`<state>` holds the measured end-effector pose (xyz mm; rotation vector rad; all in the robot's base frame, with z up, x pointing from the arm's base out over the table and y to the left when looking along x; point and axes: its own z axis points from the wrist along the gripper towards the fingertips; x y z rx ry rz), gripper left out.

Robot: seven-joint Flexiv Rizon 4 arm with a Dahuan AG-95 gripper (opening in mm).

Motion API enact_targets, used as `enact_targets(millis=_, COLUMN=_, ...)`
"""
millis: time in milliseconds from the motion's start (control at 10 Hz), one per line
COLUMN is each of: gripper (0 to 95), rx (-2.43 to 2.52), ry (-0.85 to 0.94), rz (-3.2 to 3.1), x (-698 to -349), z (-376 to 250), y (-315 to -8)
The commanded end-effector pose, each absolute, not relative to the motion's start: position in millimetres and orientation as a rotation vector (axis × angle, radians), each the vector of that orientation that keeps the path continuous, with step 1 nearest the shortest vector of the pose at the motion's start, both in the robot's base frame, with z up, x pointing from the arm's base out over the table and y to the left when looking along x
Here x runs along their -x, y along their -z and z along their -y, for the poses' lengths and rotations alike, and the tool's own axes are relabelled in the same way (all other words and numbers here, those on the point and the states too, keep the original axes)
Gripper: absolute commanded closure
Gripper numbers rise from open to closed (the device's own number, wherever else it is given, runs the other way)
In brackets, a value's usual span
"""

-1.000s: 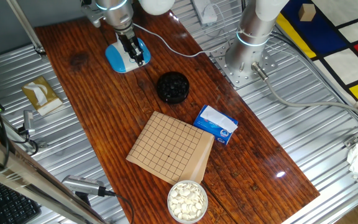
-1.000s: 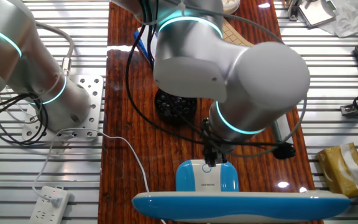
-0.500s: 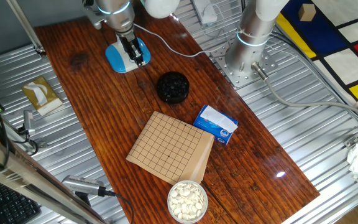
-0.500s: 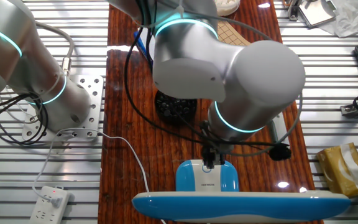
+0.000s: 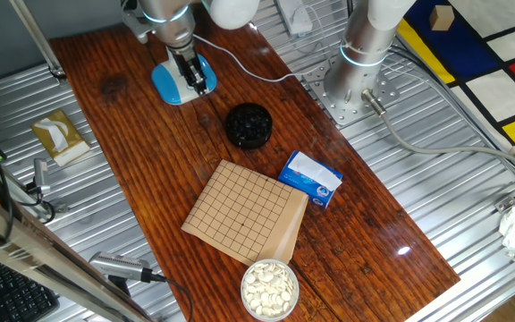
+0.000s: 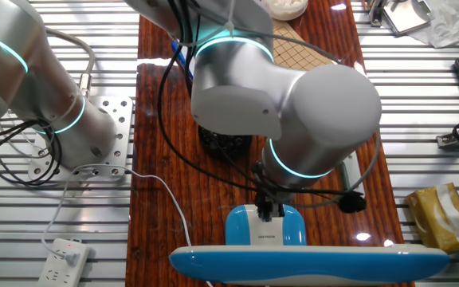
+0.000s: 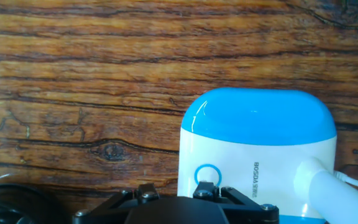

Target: Turn on the desk lamp by pressing the button

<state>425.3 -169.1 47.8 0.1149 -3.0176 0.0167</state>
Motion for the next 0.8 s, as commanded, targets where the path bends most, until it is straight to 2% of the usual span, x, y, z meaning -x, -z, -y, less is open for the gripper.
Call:
enact_targets(millis=100, gripper=57.0, rx=-0.121, ry=-0.017, rz=3.021, x=-426.1, z=170.9, y=-44.5)
enact_targets(millis=800, gripper=57.0, rx=-0.138, ry=-0.015, rz=3.026, x=-426.6, z=171.3, y=-42.4)
